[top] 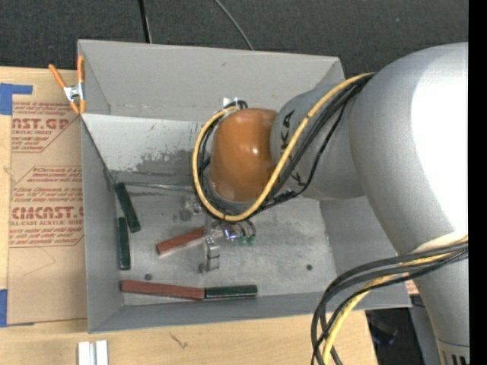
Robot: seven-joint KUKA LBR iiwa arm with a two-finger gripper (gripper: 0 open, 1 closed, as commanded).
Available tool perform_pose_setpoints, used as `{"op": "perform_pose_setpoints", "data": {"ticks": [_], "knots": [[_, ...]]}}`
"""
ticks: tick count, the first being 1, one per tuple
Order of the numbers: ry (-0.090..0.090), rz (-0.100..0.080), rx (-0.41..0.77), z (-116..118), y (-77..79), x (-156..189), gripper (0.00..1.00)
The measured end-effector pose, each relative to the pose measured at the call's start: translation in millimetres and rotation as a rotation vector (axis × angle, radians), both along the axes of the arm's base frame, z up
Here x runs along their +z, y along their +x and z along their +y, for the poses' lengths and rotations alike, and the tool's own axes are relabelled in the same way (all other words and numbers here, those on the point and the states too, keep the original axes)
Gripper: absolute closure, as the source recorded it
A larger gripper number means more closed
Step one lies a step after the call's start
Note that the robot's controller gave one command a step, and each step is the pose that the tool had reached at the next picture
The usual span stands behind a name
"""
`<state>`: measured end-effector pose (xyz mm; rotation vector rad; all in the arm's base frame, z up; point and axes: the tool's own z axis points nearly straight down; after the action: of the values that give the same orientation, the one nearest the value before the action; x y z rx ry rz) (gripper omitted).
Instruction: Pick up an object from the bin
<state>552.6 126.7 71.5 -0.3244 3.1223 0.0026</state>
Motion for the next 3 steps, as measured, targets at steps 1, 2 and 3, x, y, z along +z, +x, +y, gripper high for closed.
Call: {"op": "perform_pose_setpoints", "data": {"ticks": [1, 2, 3], "knots": [[0.0, 0.0, 0.07, 13.0, -3.0, -0.9, 1.0], [0.0, 0.0, 0.07, 13.0, -3.0, -0.9, 1.0], [0.0, 0.0, 0.07, 13.0, -3.1, -0.2, 1.0]]}}
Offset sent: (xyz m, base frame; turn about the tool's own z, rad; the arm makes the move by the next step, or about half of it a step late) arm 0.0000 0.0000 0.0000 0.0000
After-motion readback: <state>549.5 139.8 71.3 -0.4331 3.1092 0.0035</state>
